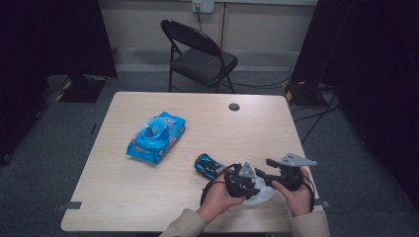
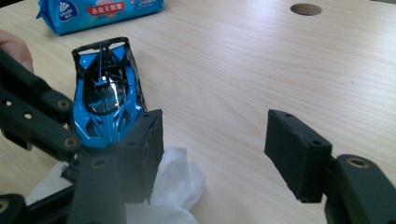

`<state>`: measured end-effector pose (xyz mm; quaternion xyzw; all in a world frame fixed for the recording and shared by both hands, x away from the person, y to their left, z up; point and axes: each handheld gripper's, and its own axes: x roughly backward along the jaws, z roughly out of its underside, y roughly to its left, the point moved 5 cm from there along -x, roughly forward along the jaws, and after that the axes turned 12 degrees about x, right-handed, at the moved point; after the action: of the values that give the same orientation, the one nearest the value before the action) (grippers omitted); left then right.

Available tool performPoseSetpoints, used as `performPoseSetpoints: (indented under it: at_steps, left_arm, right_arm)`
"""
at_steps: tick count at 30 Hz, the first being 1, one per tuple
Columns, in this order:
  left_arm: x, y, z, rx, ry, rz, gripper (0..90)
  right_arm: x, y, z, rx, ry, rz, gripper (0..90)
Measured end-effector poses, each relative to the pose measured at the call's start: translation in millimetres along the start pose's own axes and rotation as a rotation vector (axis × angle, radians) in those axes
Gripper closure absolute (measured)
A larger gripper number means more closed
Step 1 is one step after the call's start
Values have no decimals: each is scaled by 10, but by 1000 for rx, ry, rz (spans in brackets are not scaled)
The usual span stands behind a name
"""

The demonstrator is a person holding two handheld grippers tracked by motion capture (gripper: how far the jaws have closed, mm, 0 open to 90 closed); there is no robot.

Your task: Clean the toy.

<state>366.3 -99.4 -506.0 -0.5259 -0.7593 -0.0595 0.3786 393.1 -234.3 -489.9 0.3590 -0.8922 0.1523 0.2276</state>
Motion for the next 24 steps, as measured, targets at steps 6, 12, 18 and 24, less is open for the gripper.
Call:
performPoseSetpoints:
  at_steps: [6,12,18,24]
  left_arm:
    - [22,10,-45,-19,12,-21,539]
    - [111,51,-86,-30,-7,-33,399]
    - [353,239,-101,-26,-46,-68,316]
    - [626,529,-32,14,-50,-121,269]
  right_arm:
    - [116,-18,84,-12,9,21,372]
    - [211,16,148,-8,15,21,372]
    - [257,116,167,17,14,-13,396]
    - [229,270,190,58,26,-69,420]
